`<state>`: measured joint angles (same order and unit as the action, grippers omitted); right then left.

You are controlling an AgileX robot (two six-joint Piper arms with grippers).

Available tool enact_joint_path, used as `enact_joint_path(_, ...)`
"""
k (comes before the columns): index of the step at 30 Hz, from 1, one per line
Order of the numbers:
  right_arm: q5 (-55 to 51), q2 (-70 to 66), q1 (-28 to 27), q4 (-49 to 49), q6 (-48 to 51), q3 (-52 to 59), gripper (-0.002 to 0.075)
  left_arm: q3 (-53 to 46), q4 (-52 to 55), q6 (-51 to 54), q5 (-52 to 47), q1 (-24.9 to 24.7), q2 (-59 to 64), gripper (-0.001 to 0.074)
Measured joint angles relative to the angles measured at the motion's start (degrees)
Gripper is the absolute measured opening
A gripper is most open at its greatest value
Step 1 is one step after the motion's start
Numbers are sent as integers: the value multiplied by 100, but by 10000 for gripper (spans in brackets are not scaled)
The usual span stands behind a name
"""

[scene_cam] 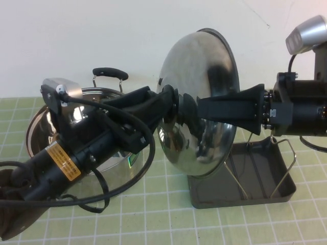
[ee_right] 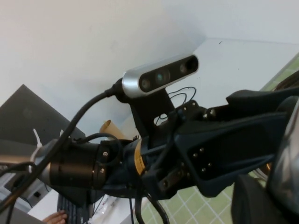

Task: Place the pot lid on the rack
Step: Hand over the pot lid, then place the pot lid on the pot rack

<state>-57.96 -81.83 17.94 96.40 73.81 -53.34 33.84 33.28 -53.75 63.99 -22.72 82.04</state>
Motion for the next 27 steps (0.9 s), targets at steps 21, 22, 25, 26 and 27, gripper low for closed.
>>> enact_joint_path(21,1822,1354,-33,-2343,-178,-21,45,0,3404,-1433,-744,2982,-2072,47)
enact_joint_path(22,1850,1354,-33,-2558,-273,-21,45,0,3580,-1570,-910,3049,-2139,31)
enact_joint_path(25,1863,1220,-33,-2909,-389,-21,45,0,4135,-2019,-1228,3109,-2210,9)
enact_joint_path(26,1863,1141,-33,-2954,-405,-21,45,0,4273,-2098,-1271,3119,-2210,7)
enact_joint_path(27,1863,1050,-33,-2994,-433,-21,45,0,4430,-2199,-1284,3119,-2210,5)
